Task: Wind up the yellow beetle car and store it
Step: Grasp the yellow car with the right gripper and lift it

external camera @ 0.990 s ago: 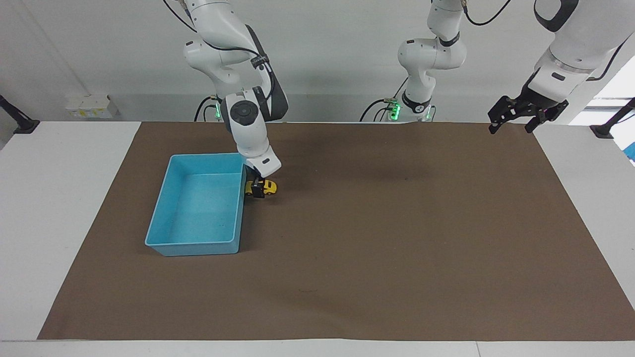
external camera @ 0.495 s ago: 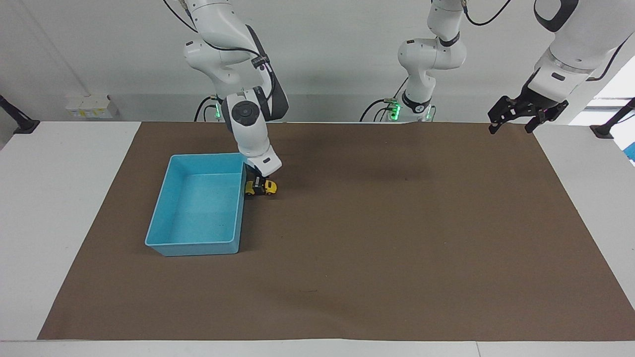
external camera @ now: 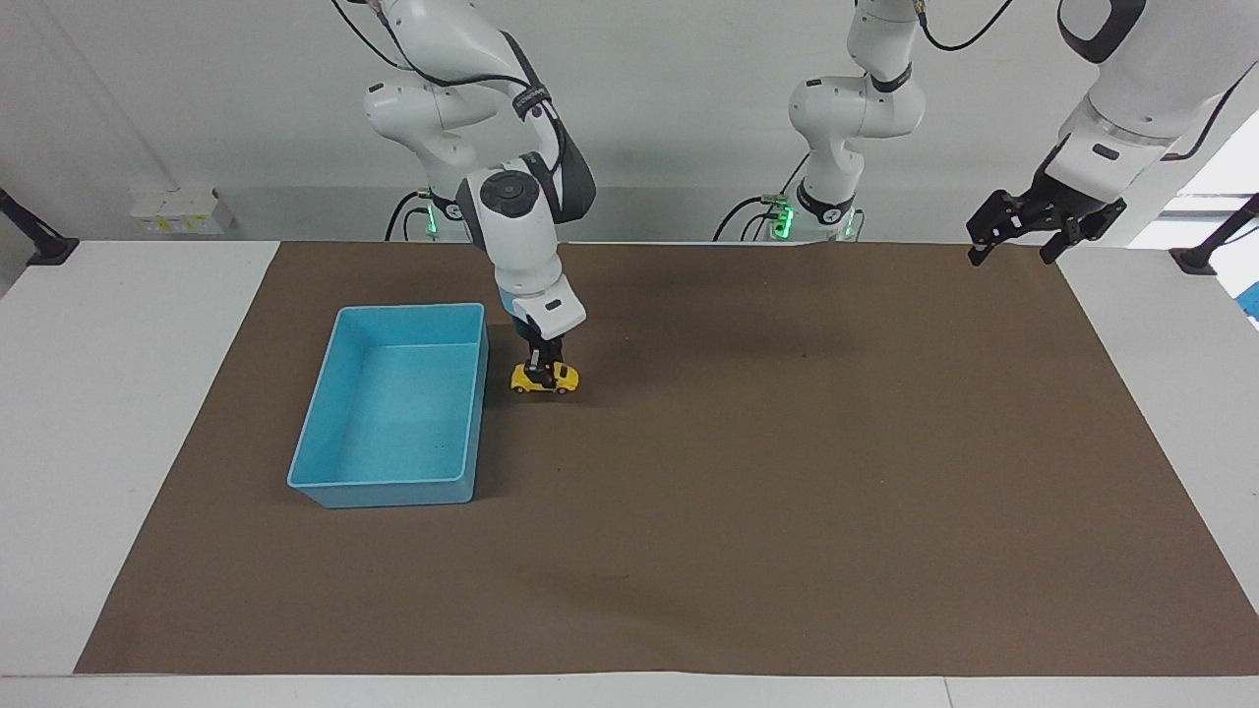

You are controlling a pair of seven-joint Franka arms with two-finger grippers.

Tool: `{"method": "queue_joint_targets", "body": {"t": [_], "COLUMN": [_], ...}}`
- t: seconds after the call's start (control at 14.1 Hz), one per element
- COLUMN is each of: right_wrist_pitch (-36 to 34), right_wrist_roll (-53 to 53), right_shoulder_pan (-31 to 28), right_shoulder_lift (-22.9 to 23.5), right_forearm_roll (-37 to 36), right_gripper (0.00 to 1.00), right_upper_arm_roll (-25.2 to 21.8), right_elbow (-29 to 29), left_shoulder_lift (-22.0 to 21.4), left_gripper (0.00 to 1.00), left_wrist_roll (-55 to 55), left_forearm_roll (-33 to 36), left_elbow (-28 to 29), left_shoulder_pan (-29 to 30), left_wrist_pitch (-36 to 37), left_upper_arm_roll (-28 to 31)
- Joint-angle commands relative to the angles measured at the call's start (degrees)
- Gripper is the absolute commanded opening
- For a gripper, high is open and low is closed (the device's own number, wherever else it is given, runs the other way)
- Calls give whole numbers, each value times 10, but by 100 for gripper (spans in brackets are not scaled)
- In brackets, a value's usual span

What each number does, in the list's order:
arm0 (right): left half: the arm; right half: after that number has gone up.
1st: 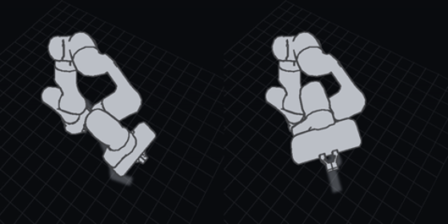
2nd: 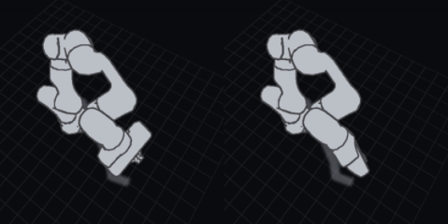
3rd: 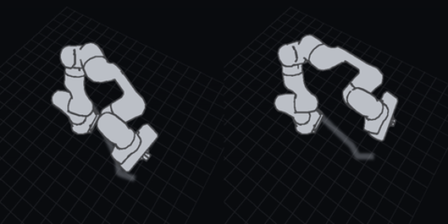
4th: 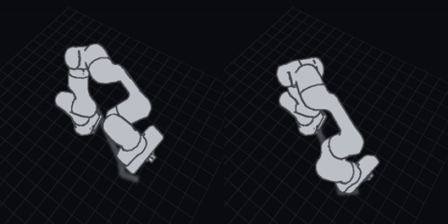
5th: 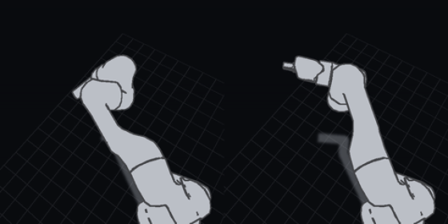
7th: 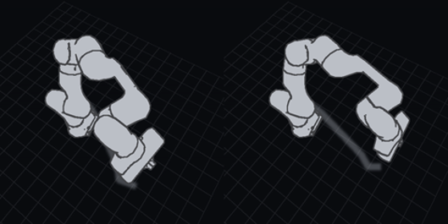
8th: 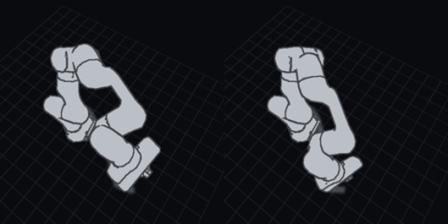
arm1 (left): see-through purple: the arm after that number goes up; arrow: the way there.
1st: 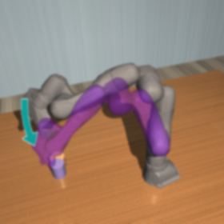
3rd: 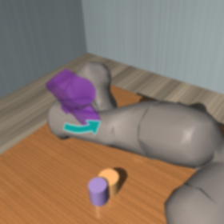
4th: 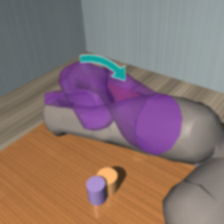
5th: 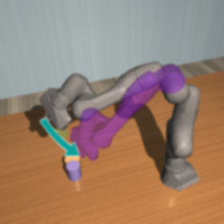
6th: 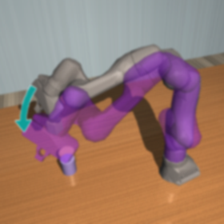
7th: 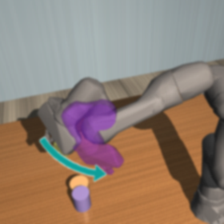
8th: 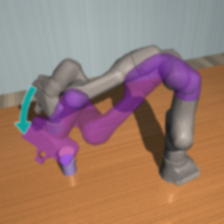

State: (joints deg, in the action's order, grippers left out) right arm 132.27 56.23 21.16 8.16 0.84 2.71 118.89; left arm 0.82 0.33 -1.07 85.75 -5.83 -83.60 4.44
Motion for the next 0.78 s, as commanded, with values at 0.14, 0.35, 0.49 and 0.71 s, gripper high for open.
{"method": "queue_joint_targets", "body": {"t": [0.14,0.35,0.49,0.71], "right_wrist_pitch": [-140,-183,-205,-257], "right_wrist_roll": [-2,18,54,145], "right_shoulder_pan": [-9,-30,-66,-143], "right_shoulder_lift": [-1,-30,-48,-73], "right_forearm_roll": [-3,-3,-1,-1], "right_gripper": [0,0,0,0], "right_upper_arm_roll": [-1,-11,-11,-12], "right_elbow": [-96,-104,-104,-101], "left_shoulder_lift": [5,5,5,5], "left_gripper": [100,100,100,100], "left_wrist_roll": [5,5,5,5], "left_forearm_roll": [-3,-3,-3,-3], "left_elbow": [-11,-11,-11,-11], "left_shoulder_pan": [7,7,6,7], "left_wrist_pitch": [2,2,2,3], "left_upper_arm_roll": [-4,-4,-4,-4]}}
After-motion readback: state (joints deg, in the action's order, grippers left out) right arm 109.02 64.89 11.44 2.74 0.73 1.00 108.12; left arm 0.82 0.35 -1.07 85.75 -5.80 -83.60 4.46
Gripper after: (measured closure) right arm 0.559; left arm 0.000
